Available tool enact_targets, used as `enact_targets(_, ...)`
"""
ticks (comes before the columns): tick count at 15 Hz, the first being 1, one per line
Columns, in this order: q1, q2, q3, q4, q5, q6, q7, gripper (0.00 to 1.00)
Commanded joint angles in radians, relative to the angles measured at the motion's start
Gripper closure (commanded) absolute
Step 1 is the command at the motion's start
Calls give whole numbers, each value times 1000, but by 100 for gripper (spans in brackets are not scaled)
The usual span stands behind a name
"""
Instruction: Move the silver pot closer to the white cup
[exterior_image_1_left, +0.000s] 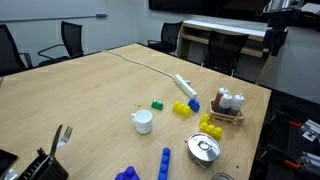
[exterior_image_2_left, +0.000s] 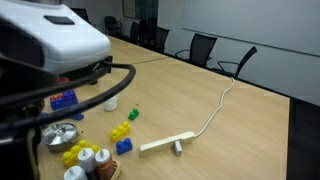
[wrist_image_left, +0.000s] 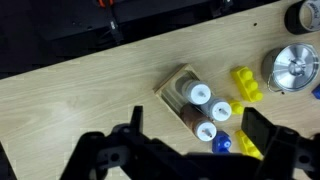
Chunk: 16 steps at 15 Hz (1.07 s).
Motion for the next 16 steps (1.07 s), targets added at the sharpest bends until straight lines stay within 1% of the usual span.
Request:
enact_targets(1, -12, 1, 11, 1, 5, -2, -5, 0)
enact_targets(3, 6, 3, 32, 3, 4, 3, -6, 0)
enact_targets(6, 54, 8, 81, 8, 1, 3, -28, 0)
enact_targets(11, 193, 26, 163, 16, 53, 30, -118, 0)
enact_targets(13, 245, 24, 188, 6, 92, 80, -150, 0)
enact_targets(14, 262, 22, 194, -1, 116, 104, -155, 0)
enact_targets(15, 244, 17, 205, 3, 85, 68, -104, 0)
enact_targets(16, 257, 20, 209, 3, 96, 80, -111, 0)
